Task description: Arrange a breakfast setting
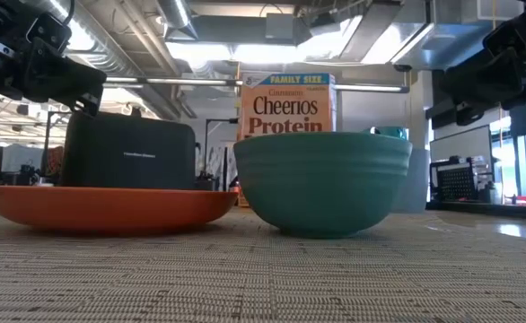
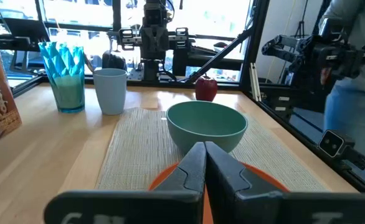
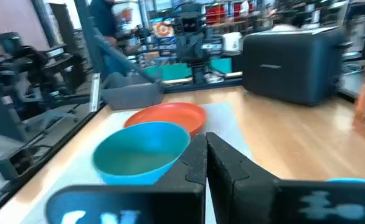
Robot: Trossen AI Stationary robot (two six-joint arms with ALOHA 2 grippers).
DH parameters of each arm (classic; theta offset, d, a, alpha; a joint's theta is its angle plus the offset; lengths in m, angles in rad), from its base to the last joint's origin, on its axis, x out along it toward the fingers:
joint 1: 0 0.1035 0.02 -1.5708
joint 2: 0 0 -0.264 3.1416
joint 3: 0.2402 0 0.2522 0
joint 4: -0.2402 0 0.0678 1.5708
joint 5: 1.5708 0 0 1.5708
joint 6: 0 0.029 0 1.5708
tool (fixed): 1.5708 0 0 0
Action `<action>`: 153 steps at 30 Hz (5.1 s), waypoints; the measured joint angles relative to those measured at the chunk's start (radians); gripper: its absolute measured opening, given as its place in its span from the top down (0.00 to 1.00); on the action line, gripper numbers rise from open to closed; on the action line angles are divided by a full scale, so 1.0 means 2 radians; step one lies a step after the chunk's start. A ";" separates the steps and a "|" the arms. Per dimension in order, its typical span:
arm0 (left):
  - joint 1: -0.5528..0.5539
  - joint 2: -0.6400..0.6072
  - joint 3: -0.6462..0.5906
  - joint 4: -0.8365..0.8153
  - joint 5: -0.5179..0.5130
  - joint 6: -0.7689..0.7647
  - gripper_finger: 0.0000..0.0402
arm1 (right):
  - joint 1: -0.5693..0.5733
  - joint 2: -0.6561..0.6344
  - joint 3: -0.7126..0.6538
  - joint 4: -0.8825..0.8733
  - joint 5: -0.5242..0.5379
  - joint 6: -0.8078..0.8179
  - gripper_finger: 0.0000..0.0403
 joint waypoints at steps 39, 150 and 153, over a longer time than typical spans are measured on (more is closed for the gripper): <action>0.000 0.000 0.000 0.086 -0.035 0.128 1.00 | 0.000 0.008 0.000 0.173 0.238 0.352 0.91; 0.207 0.459 0.429 0.014 -0.003 0.017 0.25 | -0.408 0.591 0.595 0.048 -0.452 -0.042 1.00; 0.201 0.457 0.429 0.010 -0.002 0.018 0.25 | -0.396 0.591 0.595 0.050 -0.439 -0.042 1.00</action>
